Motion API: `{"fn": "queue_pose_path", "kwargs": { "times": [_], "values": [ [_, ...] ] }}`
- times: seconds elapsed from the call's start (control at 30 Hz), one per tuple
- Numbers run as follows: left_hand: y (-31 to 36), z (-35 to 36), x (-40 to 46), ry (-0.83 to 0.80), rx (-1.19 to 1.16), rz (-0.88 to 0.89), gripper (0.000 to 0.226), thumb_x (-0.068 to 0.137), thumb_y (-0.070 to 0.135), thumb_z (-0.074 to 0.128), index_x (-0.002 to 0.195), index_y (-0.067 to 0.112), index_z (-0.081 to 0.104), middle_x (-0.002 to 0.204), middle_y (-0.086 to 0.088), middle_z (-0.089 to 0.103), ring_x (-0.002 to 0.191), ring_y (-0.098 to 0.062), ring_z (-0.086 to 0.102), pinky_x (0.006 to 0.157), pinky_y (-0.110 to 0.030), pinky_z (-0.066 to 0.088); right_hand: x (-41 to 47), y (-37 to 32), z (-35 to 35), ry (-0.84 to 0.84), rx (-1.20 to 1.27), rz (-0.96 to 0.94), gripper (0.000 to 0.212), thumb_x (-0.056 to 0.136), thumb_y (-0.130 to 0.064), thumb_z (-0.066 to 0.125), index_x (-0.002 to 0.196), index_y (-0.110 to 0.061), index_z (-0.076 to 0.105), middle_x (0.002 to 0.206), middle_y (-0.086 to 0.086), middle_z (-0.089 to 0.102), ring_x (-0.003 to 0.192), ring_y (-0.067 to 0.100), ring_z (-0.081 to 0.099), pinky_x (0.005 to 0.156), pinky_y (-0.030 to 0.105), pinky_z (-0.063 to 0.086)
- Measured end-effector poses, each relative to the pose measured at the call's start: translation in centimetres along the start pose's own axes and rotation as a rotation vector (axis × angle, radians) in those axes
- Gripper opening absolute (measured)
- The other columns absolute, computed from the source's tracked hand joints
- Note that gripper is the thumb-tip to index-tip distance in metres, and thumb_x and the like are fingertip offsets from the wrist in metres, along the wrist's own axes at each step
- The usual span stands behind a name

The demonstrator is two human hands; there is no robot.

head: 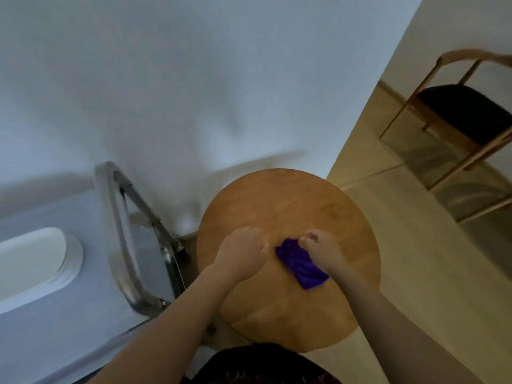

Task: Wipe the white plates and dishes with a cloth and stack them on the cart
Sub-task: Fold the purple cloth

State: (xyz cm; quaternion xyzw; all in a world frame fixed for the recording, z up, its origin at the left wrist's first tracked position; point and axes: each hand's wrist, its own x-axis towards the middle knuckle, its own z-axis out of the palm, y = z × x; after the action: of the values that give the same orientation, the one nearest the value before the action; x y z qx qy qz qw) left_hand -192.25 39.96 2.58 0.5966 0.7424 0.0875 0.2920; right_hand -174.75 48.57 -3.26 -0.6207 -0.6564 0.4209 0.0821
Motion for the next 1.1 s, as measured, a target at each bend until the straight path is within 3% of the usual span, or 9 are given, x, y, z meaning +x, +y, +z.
{"fn": "queue_pose_path", "kwargs": {
  "times": [0.2,0.33,0.43,0.53,0.63,0.77,0.83,0.93,1.1],
  "values": [
    [2.2,5.6,3.2,-0.176,0.082,-0.032,0.037,0.097,0.029,0.042,0.125,0.008,0.053,0.125,-0.012,0.057,0.115,-0.027,0.052,0.096,-0.038,0.043,0.9,6.8,-1.4,-0.028,0.01,0.138,0.036,0.091,-0.018,0.053,0.124,-0.003,0.055,0.124,0.011,0.059,0.113,0.024,0.054,0.09,0.024,0.037],
    [1.4,10.3,5.1,-0.287,0.065,-0.105,0.039,0.096,0.029,0.044,0.128,0.009,0.053,0.129,-0.013,0.055,0.119,-0.027,0.051,0.099,-0.038,0.041,2.0,11.1,1.2,-0.077,-0.06,0.159,0.033,0.089,-0.012,0.055,0.12,0.001,0.057,0.124,0.017,0.058,0.107,0.024,0.053,0.078,0.018,0.032],
    [0.4,13.3,5.5,-0.351,-0.013,-0.186,0.043,0.096,0.031,0.046,0.134,0.011,0.048,0.136,-0.011,0.052,0.123,-0.025,0.048,0.102,-0.033,0.039,3.1,13.3,2.9,-0.117,-0.101,0.174,0.042,0.09,-0.013,0.056,0.129,-0.002,0.05,0.133,0.016,0.051,0.122,0.027,0.045,0.097,0.025,0.029],
    [-0.5,15.1,5.4,-0.402,-0.044,-0.221,0.047,0.097,0.031,0.046,0.139,0.009,0.044,0.141,-0.01,0.048,0.128,-0.023,0.045,0.104,-0.029,0.035,5.1,14.8,3.4,-0.006,-0.171,0.199,0.045,0.09,-0.022,0.055,0.131,-0.005,0.049,0.131,0.018,0.051,0.124,0.03,0.043,0.099,0.03,0.029],
    [-1.2,15.6,5.2,-0.432,-0.082,-0.266,0.047,0.097,0.031,0.046,0.139,0.011,0.043,0.14,-0.008,0.049,0.126,-0.021,0.046,0.102,-0.027,0.035,7.0,15.5,3.7,0.096,0.048,0.363,0.051,0.087,-0.025,0.062,0.13,-0.002,0.047,0.128,0.019,0.053,0.121,0.032,0.047,0.1,0.035,0.035],
    [-1.7,15.5,5.4,-0.428,-0.122,-0.299,0.049,0.097,0.032,0.046,0.141,0.012,0.041,0.142,-0.008,0.047,0.127,-0.02,0.046,0.103,-0.029,0.036,8.8,15.1,5.7,-0.021,0.278,0.485,0.053,0.083,-0.024,0.068,0.125,0.001,0.049,0.123,0.016,0.057,0.117,0.031,0.053,0.1,0.039,0.041],
    [-1.9,15.1,5.6,-0.411,-0.146,-0.304,0.049,0.097,0.032,0.047,0.141,0.012,0.04,0.142,-0.008,0.046,0.127,-0.02,0.045,0.104,-0.029,0.036,8.9,14.3,6.6,-0.069,0.149,0.446,0.036,0.087,-0.026,0.064,0.113,-0.003,0.056,0.111,0.015,0.06,0.11,0.031,0.056,0.088,0.031,0.042],
    [-2.1,14.1,6.0,-0.367,-0.167,-0.299,0.048,0.097,0.032,0.047,0.141,0.013,0.041,0.142,-0.008,0.046,0.128,-0.02,0.044,0.105,-0.03,0.036,8.5,12.8,6.5,-0.088,-0.015,0.314,0.04,0.093,-0.026,0.055,0.124,-0.001,0.054,0.123,0.017,0.056,0.117,0.031,0.05,0.097,0.034,0.038],
    [-1.7,10.0,6.4,-0.198,-0.248,-0.175,0.053,0.094,0.028,0.053,0.144,0.02,0.036,0.146,-0.002,0.042,0.132,-0.017,0.04,0.107,-0.027,0.031,5.6,7.5,3.0,-0.036,-0.148,-0.178,0.028,0.089,-0.019,0.063,0.108,0.001,0.063,0.112,0.014,0.05,0.11,0.029,0.042,0.088,0.021,0.027]
  ]
}}
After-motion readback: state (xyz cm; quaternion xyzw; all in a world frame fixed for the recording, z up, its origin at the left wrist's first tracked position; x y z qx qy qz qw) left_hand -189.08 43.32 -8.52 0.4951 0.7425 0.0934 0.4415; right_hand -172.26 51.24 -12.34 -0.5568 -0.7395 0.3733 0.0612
